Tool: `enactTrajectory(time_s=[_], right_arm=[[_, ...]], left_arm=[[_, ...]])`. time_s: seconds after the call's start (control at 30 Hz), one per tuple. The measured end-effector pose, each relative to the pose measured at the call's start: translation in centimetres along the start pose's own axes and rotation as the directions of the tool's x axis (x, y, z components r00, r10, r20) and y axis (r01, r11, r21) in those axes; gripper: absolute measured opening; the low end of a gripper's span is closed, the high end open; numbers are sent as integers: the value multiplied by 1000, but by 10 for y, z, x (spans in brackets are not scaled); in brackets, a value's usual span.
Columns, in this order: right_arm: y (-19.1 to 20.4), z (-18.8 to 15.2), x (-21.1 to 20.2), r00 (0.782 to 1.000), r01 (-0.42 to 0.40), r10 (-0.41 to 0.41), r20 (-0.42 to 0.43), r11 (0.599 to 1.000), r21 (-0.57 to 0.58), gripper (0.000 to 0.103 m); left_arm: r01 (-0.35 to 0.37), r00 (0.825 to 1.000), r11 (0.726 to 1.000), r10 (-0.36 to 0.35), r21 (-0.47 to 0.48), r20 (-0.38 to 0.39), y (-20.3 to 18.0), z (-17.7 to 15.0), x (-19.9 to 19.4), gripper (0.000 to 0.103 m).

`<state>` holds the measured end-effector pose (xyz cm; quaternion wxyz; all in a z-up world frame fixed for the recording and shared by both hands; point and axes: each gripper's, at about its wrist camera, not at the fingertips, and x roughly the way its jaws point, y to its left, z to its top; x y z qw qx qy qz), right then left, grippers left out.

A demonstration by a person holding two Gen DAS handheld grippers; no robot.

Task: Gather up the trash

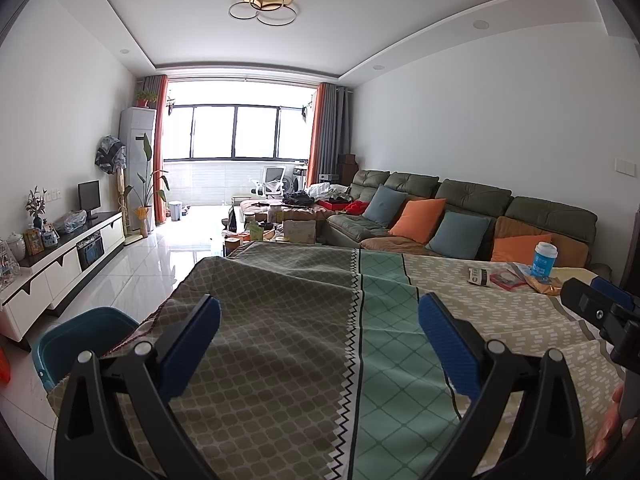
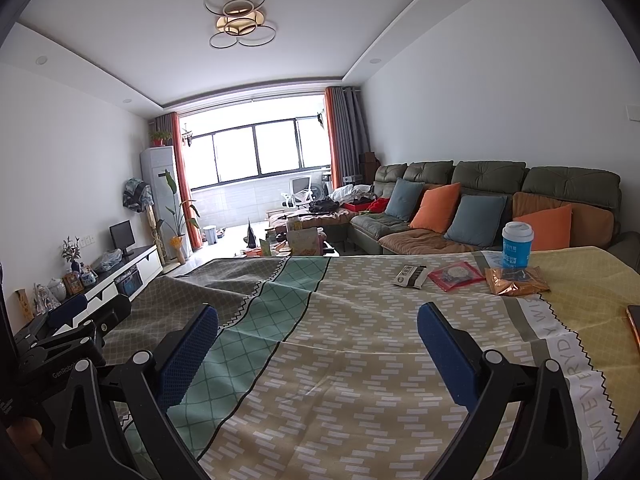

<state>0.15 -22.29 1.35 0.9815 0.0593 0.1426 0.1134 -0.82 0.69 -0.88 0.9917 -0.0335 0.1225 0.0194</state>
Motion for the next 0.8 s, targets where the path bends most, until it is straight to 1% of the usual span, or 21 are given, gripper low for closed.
enactTrajectory(time_s=[0.3,0.43,0.5,0.63,0.7,0.8], right_arm=[[-1,-1,0,1000,-1,1,1,1000,1,99],[-1,0,0,1000,0,0,1,1000,2,99],[-2,1,0,1000,2,-2,-2,1000,3,99],[-11,4,0,1000,21,-20,-11,1000,8,99],[-20,9,1,999,46,-46,-23,999,5,99],[-42,11,1,995,87,-87,-50,996,14,99]], left_arm=[[4,1000,1000,-4,7,-1,-1,-1,-1,99],[11,1000,999,-12,36,10,-5,-1,-3,99],[24,1000,999,-24,34,3,-6,0,-3,99],[15,999,1000,-14,21,-44,-6,1,6,99],[20,996,1000,-19,11,-87,-2,4,16,99],[26,984,1000,-27,-8,-177,3,10,39,99]])
